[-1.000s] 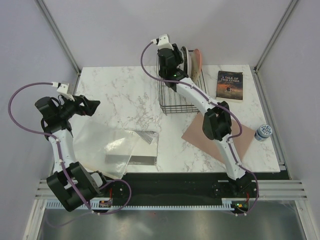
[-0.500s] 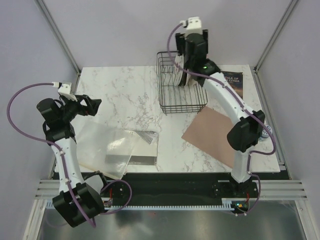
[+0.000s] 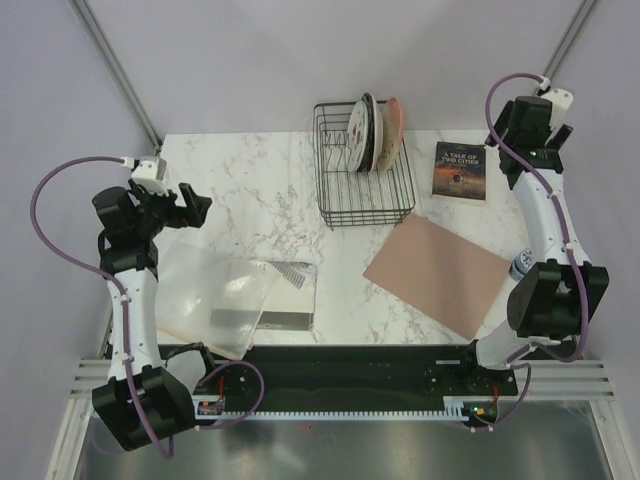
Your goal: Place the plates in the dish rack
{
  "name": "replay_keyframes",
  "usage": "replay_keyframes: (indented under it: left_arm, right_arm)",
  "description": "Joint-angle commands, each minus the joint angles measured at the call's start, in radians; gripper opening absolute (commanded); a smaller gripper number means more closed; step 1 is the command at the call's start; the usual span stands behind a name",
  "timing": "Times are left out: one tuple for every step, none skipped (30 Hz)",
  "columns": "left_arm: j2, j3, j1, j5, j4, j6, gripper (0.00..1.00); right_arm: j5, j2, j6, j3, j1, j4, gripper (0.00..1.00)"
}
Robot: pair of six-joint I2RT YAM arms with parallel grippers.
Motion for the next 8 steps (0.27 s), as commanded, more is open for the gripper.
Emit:
replay_keyframes:
  left_arm:
    - [0.030, 0.044, -0.046, -0.104, -0.020, 0.022, 1.00]
    - [0.036, 0.049, -0.058, -0.109, -0.017, 0.022, 1.00]
    - [0.046, 0.053, -0.064, -0.112, -0.018, 0.024, 1.00]
    - [0.069, 0.059, -0.072, -0.109, -0.018, 0.030, 1.00]
    - [0.080, 0.070, -0.083, -0.112, -0.020, 0.030, 1.00]
    - [0.094, 0.078, -0.087, -0.111, -0.018, 0.030, 1.00]
    - [0.103, 0.084, -0.093, -0.108, -0.022, 0.034, 1.00]
    - [0.123, 0.099, -0.099, -0.108, -0.023, 0.037, 1.00]
  right_arm:
    - [0.001, -0.081, 0.104, -0.047, -0.048, -0.102, 0.97]
    - [0.004, -0.083, 0.107, -0.050, -0.054, -0.119, 0.98]
    - [0.010, -0.086, 0.107, -0.060, -0.057, -0.134, 0.98]
    - [0.002, -0.092, 0.098, -0.072, -0.059, -0.140, 0.98]
    - [-0.004, -0.098, 0.090, -0.087, -0.060, -0.136, 0.98]
    - [-0.004, -0.109, 0.092, -0.113, -0.059, -0.130, 0.98]
    - [-0.011, -0.112, 0.095, -0.124, -0.060, -0.122, 0.98]
    - [-0.013, -0.115, 0.099, -0.130, -0.062, -0.119, 0.98]
